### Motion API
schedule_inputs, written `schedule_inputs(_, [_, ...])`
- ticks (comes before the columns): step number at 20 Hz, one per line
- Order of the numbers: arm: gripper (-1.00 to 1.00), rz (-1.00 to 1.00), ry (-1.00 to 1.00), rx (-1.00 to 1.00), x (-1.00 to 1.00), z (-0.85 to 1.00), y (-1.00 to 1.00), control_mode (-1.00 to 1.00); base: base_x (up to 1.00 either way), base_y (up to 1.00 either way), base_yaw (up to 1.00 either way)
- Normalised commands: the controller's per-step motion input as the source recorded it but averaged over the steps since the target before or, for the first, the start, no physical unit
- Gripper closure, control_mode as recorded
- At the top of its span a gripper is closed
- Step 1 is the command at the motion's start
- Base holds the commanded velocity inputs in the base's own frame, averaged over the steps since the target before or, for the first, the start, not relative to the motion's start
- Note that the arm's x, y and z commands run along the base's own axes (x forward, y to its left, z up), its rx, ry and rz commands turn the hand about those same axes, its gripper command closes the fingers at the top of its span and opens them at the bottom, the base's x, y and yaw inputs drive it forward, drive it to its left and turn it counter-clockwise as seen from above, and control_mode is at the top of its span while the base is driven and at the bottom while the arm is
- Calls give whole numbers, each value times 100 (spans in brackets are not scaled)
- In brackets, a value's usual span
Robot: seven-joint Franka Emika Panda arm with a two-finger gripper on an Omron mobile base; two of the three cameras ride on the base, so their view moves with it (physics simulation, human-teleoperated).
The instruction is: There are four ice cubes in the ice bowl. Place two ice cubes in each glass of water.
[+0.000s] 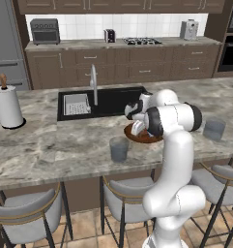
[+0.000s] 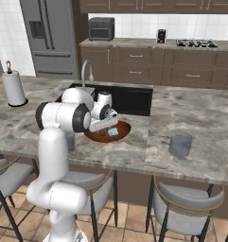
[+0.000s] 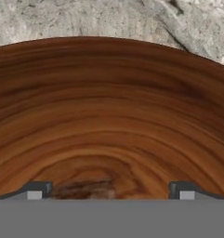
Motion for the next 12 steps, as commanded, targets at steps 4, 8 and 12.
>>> schedule_inputs(4, [-100, 3, 11, 0, -59, -65, 6, -100, 0, 0, 0])
schedule_inputs(8, [100, 1, 1, 0, -82, -58, 11, -100, 0, 0, 0])
schedule_inputs(12, [100, 0, 0, 0, -98, -49, 0, -100, 0, 0, 0])
